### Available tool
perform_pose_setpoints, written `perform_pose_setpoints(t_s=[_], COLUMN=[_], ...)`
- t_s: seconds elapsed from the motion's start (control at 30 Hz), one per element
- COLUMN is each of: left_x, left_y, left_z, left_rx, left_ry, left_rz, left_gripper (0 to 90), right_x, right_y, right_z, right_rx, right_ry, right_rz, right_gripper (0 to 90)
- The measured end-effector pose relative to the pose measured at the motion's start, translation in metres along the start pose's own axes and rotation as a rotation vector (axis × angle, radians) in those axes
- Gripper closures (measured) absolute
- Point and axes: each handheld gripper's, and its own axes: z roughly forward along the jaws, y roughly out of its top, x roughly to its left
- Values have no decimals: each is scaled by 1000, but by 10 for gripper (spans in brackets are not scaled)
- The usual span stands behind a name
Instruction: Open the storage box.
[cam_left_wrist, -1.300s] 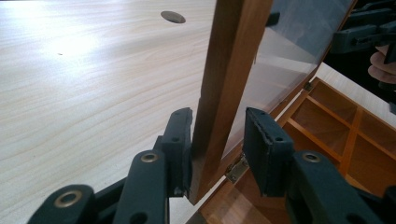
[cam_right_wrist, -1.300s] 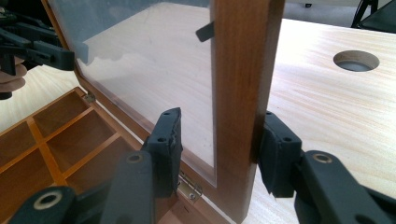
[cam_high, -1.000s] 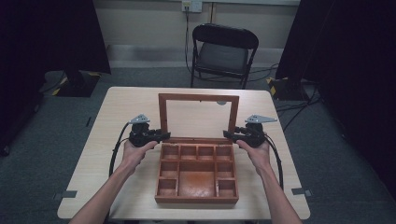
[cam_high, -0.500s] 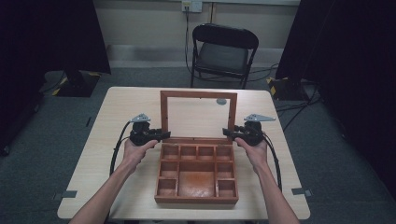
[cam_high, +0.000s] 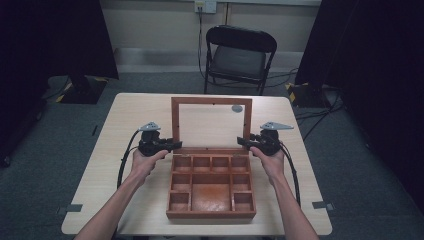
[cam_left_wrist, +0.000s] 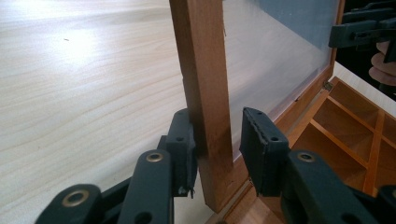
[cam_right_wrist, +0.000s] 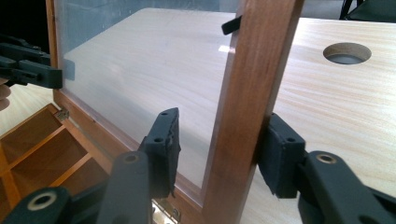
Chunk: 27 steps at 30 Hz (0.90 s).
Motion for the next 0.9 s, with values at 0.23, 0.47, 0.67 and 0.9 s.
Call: perform_pose_setpoints(t_s=[0.23, 0.47, 0.67, 0.9], left_x=[1, 5, 9, 18], left_y=[-1, -3, -4, -8], left_z=[2, 6, 11, 14], left_rx=[-1, 7, 13, 28], left_ry=[12, 14, 36, 16], left_rz=[-24, -42, -59, -100], left_gripper=[626, 594, 532, 484], right_x=[-1, -4, -8, -14], right_y=[-2, -4, -9, -14], right_z=[7, 12, 18, 19], right_rx=[6, 22, 56, 76], right_ry=[-7, -13, -14, -40], right_rz=[21, 40, 62, 82], right_gripper=[483, 448, 388, 387])
